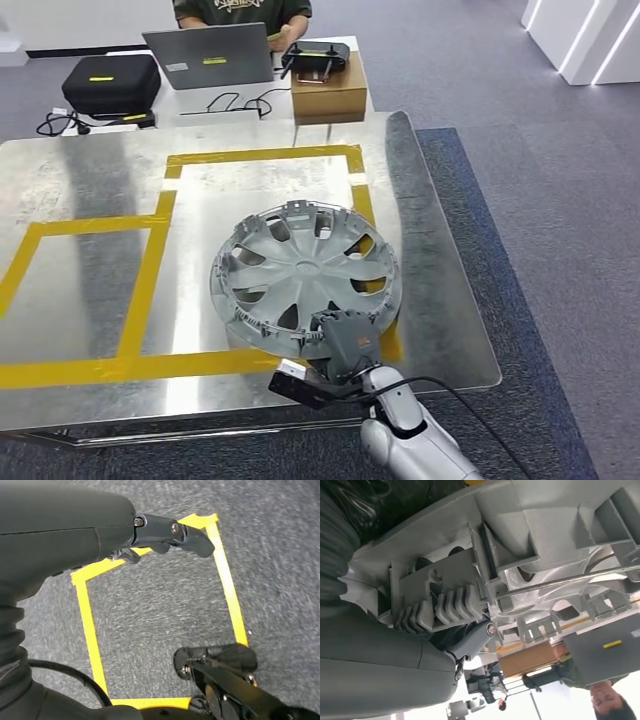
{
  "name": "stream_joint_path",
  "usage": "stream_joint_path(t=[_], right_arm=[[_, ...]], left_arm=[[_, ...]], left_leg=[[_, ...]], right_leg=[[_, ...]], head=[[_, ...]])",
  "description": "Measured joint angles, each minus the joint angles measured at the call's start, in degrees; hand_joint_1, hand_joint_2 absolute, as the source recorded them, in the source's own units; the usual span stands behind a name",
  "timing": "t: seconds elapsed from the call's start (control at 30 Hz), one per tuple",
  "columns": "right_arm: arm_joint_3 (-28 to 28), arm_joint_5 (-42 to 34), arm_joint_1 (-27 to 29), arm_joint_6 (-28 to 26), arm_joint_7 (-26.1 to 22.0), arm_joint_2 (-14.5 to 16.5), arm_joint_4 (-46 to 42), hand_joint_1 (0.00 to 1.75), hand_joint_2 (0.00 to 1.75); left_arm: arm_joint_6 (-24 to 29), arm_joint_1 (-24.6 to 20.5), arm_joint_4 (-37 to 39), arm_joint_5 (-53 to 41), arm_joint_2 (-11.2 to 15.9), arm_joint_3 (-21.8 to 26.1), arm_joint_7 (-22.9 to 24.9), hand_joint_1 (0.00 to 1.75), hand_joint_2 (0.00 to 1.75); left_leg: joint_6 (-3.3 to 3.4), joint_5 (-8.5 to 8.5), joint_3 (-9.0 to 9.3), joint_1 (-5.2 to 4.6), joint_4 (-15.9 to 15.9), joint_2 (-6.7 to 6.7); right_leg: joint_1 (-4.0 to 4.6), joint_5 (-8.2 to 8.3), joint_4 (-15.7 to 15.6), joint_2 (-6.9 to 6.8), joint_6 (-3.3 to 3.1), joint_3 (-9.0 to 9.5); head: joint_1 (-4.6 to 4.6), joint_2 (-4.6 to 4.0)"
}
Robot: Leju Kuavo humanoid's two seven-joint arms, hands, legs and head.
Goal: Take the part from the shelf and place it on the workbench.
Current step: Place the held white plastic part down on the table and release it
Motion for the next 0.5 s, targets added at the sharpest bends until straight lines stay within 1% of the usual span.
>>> stream_joint_path(t=[0.03, 0.07, 0.1, 0.13, 0.17, 0.2, 0.23, 0.27, 0.3, 0.33, 0.37, 0.4, 0.43, 0.47, 0.5], right_arm=[[0.0, 0.0, 0.0, 0.1, 0.1, 0.0, 0.0, 1.75, 1.75], [0.0, 0.1, 0.0, 0.2, 0.2, 0.0, 0.0, 1.75, 1.75], [0.0, 0.2, 0.0, 0.3, 0.3, 0.0, 0.0, 1.75, 1.75], [-0.1, 0.2, -0.1, 0.4, 0.5, 0.0, 0.0, 1.75, 1.75], [-0.1, 0.2, -0.1, 0.6, 0.7, 0.0, 0.0, 1.75, 1.75], [-0.2, 0.2, -0.1, 0.7, 0.8, 0.0, 0.0, 1.75, 1.75], [-0.3, 0.3, -0.1, 0.7, 0.9, 0.0, 0.0, 1.75, 1.75], [-0.3, 0.3, -0.1, 0.7, 0.9, 0.0, 0.0, 1.75, 1.75], [-0.3, 0.3, -0.2, 0.8, 0.9, 0.0, 0.0, 1.75, 1.75], [-0.4, 0.3, -0.2, 0.8, 0.9, 0.0, 0.0, 1.75, 1.75], [-0.4, 0.3, -0.2, 0.9, 0.9, 0.0, -0.1, 1.75, 1.75], [-0.4, 0.3, -0.2, 0.9, 0.9, 0.0, -0.1, 1.75, 1.75], [-0.4, 0.3, -0.1, 0.9, 0.9, -0.1, 0.0, 1.75, 1.75], [-0.4, 0.3, 0.0, 0.9, 0.9, -0.1, 0.0, 1.75, 1.75], [-0.4, 0.3, 0.1, 0.9, 0.9, -0.1, 0.0, 1.75, 1.75]], left_arm=[[0.0, 0.1, 0.0, 0.0, 0.0, 0.1, 0.0, 0.0, 1.75], [0.0, 0.1, 0.0, 0.0, 0.1, 0.1, 0.0, 0.0, 1.75], [0.0, 0.1, 0.0, 0.0, 0.1, 0.1, 0.0, 0.0, 1.75], [0.0, 0.0, 0.0, -0.1, 0.1, 0.1, 0.0, 0.0, 1.75], [0.0, -0.1, 0.0, -0.1, 0.1, 0.1, 0.0, 0.0, 1.75], [0.0, -0.2, 0.0, -0.1, 0.1, 0.2, 0.0, 0.0, 1.75], [0.0, -0.3, 0.0, -0.2, 0.1, 0.2, 0.0, 0.0, 1.75], [0.0, -0.3, 0.0, -0.2, 0.1, 0.2, 0.0, 0.0, 1.75], [0.0, -0.2, 0.0, -0.2, 0.0, 0.2, 0.0, 0.0, 1.75], [0.0, -0.1, 0.0, -0.2, 0.0, 0.2, 0.0, 0.0, 1.75], [0.0, -0.1, 0.0, -0.2, -0.1, 0.3, 0.0, 0.0, 1.75], [0.0, -0.2, 0.0, -0.2, -0.1, 0.3, 0.0, 0.0, 1.75], [0.0, -0.2, 0.0, -0.2, 0.0, 0.4, 0.0, 0.0, 1.75], [0.0, -0.3, 0.0, -0.2, 0.0, 0.4, 0.0, 0.0, 1.75], [0.0, -0.2, 0.0, -0.2, 0.0, 0.5, 0.0, 0.0, 1.75]], left_leg=[[0.01, 1.14, 0.72, 0.0, -1.2, 0.09], [0.11, 3.06, 2.47, -0.02, -4.5, 0.42], [0.3, 5.0, 4.71, -0.09, -8.8, 1.46], [0.58, 6.26, 6.64, -0.35, -12.6, 2.89], [0.94, 6.93, 7.9, -0.56, -15.2, 4.05], [1.28, 6.98, 8.37, -0.78, -16.5, 4.82], [1.6, 6.83, 8.31, -0.97, -16.7, 4.71], [1.95, 6.92, 8.29, -0.91, -16.7, 4.05], [2.25, 7.04, 8.35, -0.83, -16.9, 3.49], [2.59, 7.19, 8.45, -0.71, -17.1, 2.97], [2.91, 7.36, 8.53, -0.57, -17.3, 2.46], [3.13, 7.45, 8.46, -0.51, -17.3, 1.95], [3.28, 7.5, 8.35, -0.51, -17.3, 1.4], [3.36, 7.52, 8.28, -0.53, -17.3, 0.77], [3.37, 7.52, 8.27, -0.54, -17.3, 0.12]], right_leg=[[0.03, -0.05, 0.0, -0.52, 0.02, 0.07], [0.05, -0.13, 0.0, -1.04, 0.09, 0.2], [0.13, -0.24, 0.0, -1.51, 0.22, 0.36], [0.37, -0.43, 0.2, -1.93, 0.46, 0.48], [0.61, -0.57, 0.2, -2.36, 0.73, 0.57], [0.83, -0.72, 0.3, -2.81, 1.03, 0.64], [0.96, -0.84, 0.3, -3.32, 1.33, 0.74], [0.92, -0.97, 0.2, -3.81, 1.63, 0.89], [0.85, -1.32, 0.4, -3.59, 2.01, 0.87], [0.75, -2.09, 1.3, -2.71, 2.36, 0.51], [0.63, -3.45, 3.4, -1.47, 2.68, -0.5], [0.5, -5.27, 6.9, -0.04, 2.88, -2.25], [0.41, -7.14, 11.1, 0.83, 2.97, -4.35], [0.36, -8.43, 14.9, 1.21, 3.02, -6.35], [0.34, -8.67, 17.1, 1.37, 3.03, -7.64]], head=[[-0.05, 0.0], [-0.09, 0.01], [-0.14, 0.01], [-0.24, 0.01], [-0.26, 0.01], [-0.22, 0.0], [-0.18, 0.0], [-0.07, 0.0], [0.04, 0.0], [0.14, 0.0], [0.29, 0.0], [0.46, 0.0], [0.58, 0.0], [0.63, 0.0], [0.64, 0.0]])
